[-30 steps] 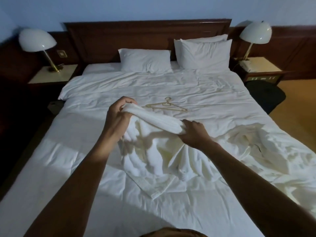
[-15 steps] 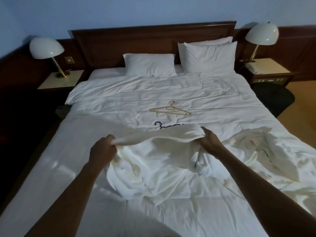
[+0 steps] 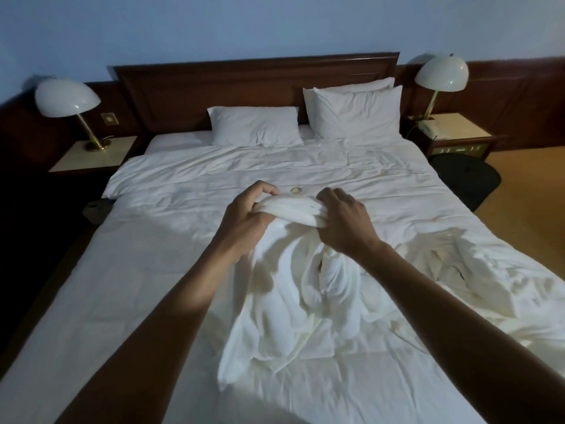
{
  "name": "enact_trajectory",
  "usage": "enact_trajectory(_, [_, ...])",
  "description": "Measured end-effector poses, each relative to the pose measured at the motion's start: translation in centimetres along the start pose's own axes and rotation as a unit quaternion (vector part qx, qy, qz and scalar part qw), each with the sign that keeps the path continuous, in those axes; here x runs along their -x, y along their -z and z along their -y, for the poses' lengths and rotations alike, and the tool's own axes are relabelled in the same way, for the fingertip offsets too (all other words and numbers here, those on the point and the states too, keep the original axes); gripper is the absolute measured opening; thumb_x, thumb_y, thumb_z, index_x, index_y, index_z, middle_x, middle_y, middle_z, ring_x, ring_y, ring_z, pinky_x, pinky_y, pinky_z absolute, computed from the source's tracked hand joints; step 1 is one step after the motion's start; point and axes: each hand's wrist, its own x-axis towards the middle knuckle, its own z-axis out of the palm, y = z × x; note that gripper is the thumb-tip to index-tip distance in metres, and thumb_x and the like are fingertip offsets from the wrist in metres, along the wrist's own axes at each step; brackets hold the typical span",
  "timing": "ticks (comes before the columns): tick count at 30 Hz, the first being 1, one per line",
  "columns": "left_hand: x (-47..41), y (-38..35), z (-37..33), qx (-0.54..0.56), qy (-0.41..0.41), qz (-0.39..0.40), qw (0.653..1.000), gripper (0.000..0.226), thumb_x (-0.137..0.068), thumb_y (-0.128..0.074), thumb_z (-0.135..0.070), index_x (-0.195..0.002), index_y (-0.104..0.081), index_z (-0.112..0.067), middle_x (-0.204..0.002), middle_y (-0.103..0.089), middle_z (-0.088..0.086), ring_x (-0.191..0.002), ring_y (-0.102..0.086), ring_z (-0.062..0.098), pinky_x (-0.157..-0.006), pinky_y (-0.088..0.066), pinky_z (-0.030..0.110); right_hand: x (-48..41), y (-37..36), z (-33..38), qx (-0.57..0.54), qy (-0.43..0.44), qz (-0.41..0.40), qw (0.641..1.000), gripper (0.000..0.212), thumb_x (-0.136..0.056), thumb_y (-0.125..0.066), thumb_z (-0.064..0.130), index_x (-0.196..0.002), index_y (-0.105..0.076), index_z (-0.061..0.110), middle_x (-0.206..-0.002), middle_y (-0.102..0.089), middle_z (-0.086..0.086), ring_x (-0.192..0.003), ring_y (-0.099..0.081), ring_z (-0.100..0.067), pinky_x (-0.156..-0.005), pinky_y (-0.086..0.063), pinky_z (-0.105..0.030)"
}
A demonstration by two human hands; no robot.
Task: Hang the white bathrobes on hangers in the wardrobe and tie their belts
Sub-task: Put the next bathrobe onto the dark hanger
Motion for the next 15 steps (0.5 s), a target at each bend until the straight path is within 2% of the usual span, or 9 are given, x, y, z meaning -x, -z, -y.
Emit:
enact_trajectory(2, [0.4,0.0,0.0,0.035,0.02,-0.009,0.999,0.036,-0.082,-0.06,-0.004,-0.105,-0.07,-0.03,-0.092,-0.072,-0.007,-0.087,-0.065,0.031,-0.073,-0.044,0.034,1.3,-1.6,-0.4,-0.015,-0.03,-0.001,0.999,0.053,-0.068,-0.062,0.015,-0.12,-0.052,0.022,-0.106,-0.06,-0.005,-0.093,-0.064,-0.039,-0.079,-0.055,-0.045])
enact_trajectory(4, [1.0,0.6,0.5,0.064,0.052,-0.01,0.997,0.034,-0.082,-0.059,-0.007,-0.103,-0.073,-0.03,-0.097,-0.073,-0.007,-0.095,-0.067,0.029,-0.079,-0.046,0.036,2.6,-2.9,-0.9,-0.045,-0.069,-0.006,0.997,0.051,-0.077,-0.061,0.016,-0.126,-0.05,0.022,-0.113,-0.061,-0.008,-0.096,-0.063,-0.04,-0.079,-0.055,-0.046])
enact_trajectory(5, [1.3,1.1,0.8,0.056,0.064,0.013,0.996,0.031,-0.084,-0.06,-0.01,-0.102,-0.073,-0.032,-0.097,-0.074,-0.008,-0.095,-0.068,0.025,-0.082,-0.048,0.036,3.2,-3.5,-1.1,-0.046,-0.081,0.016,0.996,0.05,-0.084,-0.058,0.019,-0.132,-0.048,0.022,-0.12,-0.061,-0.009,-0.101,-0.063,-0.04,-0.082,-0.055,-0.047])
enact_trajectory(7, [1.7,2.3,1.6,-0.006,0.082,0.083,0.993,0.019,-0.087,-0.065,-0.028,-0.102,-0.073,-0.035,-0.099,-0.075,-0.011,-0.099,-0.07,0.018,-0.088,-0.052,0.039,3.9,-4.2,-1.3,-0.02,-0.099,0.122,0.987,0.05,-0.097,-0.049,0.027,-0.146,-0.039,0.023,-0.14,-0.054,-0.01,-0.118,-0.057,-0.04,-0.096,-0.049,-0.051])
enact_trajectory(8, [1.9,2.9,2.2,-0.062,0.091,0.108,0.988,0.019,-0.086,-0.065,-0.042,-0.103,-0.073,-0.036,-0.099,-0.075,-0.01,-0.1,-0.07,0.016,-0.091,-0.053,0.042,4.2,-4.4,-1.3,-0.001,-0.102,0.183,0.978,0.05,-0.101,-0.044,0.031,-0.15,-0.035,0.025,-0.147,-0.049,-0.007,-0.124,-0.053,-0.039,-0.102,-0.045,-0.053])
enact_trajectory(9, [2.2,3.6,2.8,-0.123,0.104,0.123,0.979,0.029,-0.083,-0.063,-0.056,-0.102,-0.072,-0.036,-0.098,-0.075,-0.01,-0.099,-0.07,0.016,-0.091,-0.053,0.043,4.5,-4.4,-1.0,0.016,-0.099,0.227,0.969,0.049,-0.103,-0.041,0.034,-0.151,-0.032,0.026,-0.15,-0.046,-0.005,-0.128,-0.051,-0.037,-0.105,-0.043,-0.054])
enact_trajectory(10, [2.4,4.2,3.5,-0.175,0.121,0.132,0.968,0.036,-0.082,-0.06,-0.064,-0.102,-0.072,-0.037,-0.098,-0.074,-0.01,-0.098,-0.069,0.015,-0.091,-0.053,0.042,4.9,-4.0,-0.8,0.03,-0.094,0.251,0.963,0.048,-0.104,-0.039,0.034,-0.151,-0.032,0.027,-0.15,-0.047,-0.004,-0.13,-0.05,-0.036,-0.106,-0.041,-0.055])
enact_trajectory(12, [3.0,5.4,5.5,-0.242,0.156,0.137,0.948,0.037,-0.088,-0.057,-0.068,-0.103,-0.072,-0.038,-0.101,-0.072,-0.011,-0.099,-0.067,0.015,-0.088,-0.051,0.037,5.6,-3.1,0.0,0.029,-0.086,0.26,0.961,0.043,-0.104,-0.038,0.03,-0.147,-0.038,0.023,-0.143,-0.055,-0.006,-0.128,-0.053,-0.034,-0.104,-0.043,-0.053])
enact_trajectory(15, [4.2,6.2,9.2,-0.347,0.184,0.139,0.909,0.048,-0.092,-0.051,-0.071,-0.109,-0.07,-0.031,-0.111,-0.071,-0.002,-0.105,-0.066,0.026,-0.084,-0.049,0.036,6.1,-2.0,1.8,-0.005,-0.078,0.216,0.973,0.033,-0.102,-0.043,0.02,-0.132,-0.055,0.02,-0.119,-0.067,-0.011,-0.111,-0.06,-0.035,-0.091,-0.048,-0.044])
